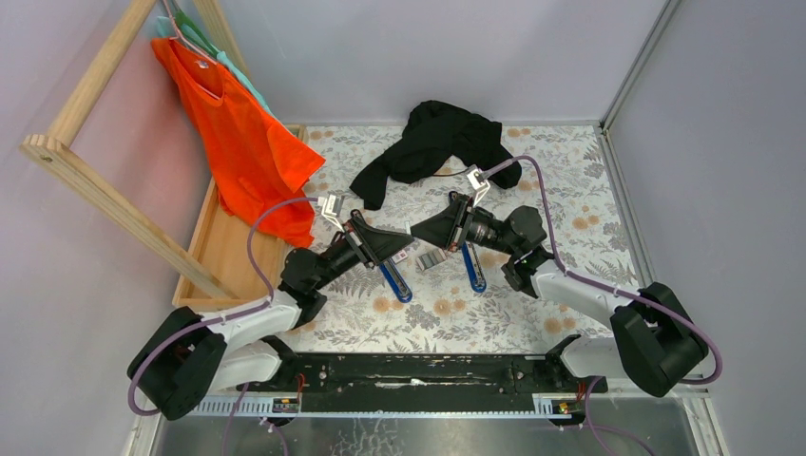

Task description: Load the staples into the stapler

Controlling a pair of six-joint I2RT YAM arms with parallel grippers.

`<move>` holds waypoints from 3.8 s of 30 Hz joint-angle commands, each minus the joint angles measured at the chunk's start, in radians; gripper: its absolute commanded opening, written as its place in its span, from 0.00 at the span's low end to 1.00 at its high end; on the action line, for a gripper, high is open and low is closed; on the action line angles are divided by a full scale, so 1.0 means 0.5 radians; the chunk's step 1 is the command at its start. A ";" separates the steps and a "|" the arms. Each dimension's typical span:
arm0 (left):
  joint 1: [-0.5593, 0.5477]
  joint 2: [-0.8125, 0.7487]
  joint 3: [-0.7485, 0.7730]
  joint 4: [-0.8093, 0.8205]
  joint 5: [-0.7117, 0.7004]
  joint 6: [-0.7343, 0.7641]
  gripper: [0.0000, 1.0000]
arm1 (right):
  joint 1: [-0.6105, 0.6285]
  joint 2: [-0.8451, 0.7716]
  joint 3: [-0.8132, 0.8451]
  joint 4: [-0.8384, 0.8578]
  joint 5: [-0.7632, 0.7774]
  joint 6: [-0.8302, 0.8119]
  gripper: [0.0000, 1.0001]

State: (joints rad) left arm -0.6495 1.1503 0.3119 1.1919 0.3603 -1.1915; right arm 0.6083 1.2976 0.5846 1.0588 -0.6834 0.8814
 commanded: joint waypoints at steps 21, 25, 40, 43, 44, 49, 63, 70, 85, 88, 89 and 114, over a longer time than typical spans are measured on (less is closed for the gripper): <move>-0.012 -0.431 0.496 -1.729 0.373 1.050 0.19 | -0.238 -0.341 0.632 -1.800 -0.441 -1.337 0.57; -0.012 -0.426 0.571 -1.837 0.498 1.097 0.19 | -0.237 -0.231 0.882 -2.107 -0.632 -1.556 0.64; -0.011 -0.359 0.704 -1.997 0.680 1.205 0.19 | -0.097 0.248 1.529 -3.297 -0.977 -2.496 0.66; -0.011 -0.328 0.719 -1.992 0.704 1.205 0.19 | -0.071 0.280 1.545 -3.342 -0.934 -2.527 0.65; -0.011 -0.318 0.724 -1.991 0.712 1.205 0.19 | -0.066 0.288 1.552 -3.347 -0.929 -2.532 0.65; -0.011 -0.304 0.725 -1.988 0.720 1.208 0.19 | -0.042 0.312 1.556 -3.348 -0.937 -2.541 0.61; -0.016 -0.297 0.702 -1.931 0.761 1.178 0.19 | -0.011 0.344 1.564 -3.360 -0.967 -2.565 0.51; -0.015 -0.292 0.701 -1.933 0.764 1.177 0.19 | -0.005 0.341 1.569 -3.381 -0.967 -2.577 0.38; -0.014 -0.376 0.696 -2.191 0.516 1.300 0.40 | 0.023 0.240 1.429 -3.180 -0.825 -2.394 0.10; -0.014 -0.461 0.687 -2.332 0.341 1.334 0.52 | 0.039 0.180 1.344 -3.017 -0.711 -2.261 0.09; -0.014 -0.498 0.683 -2.381 0.262 1.337 0.57 | 0.048 0.160 1.311 -2.946 -0.656 -2.205 0.09; -0.011 -1.047 0.414 -2.889 -1.140 0.868 0.99 | 0.727 0.000 0.307 -1.486 1.211 -1.575 0.11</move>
State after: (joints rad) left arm -0.6540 0.6315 0.5442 -0.2417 -0.1398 -0.7036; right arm 0.9234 1.2808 0.7631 0.1219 -0.2760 0.0700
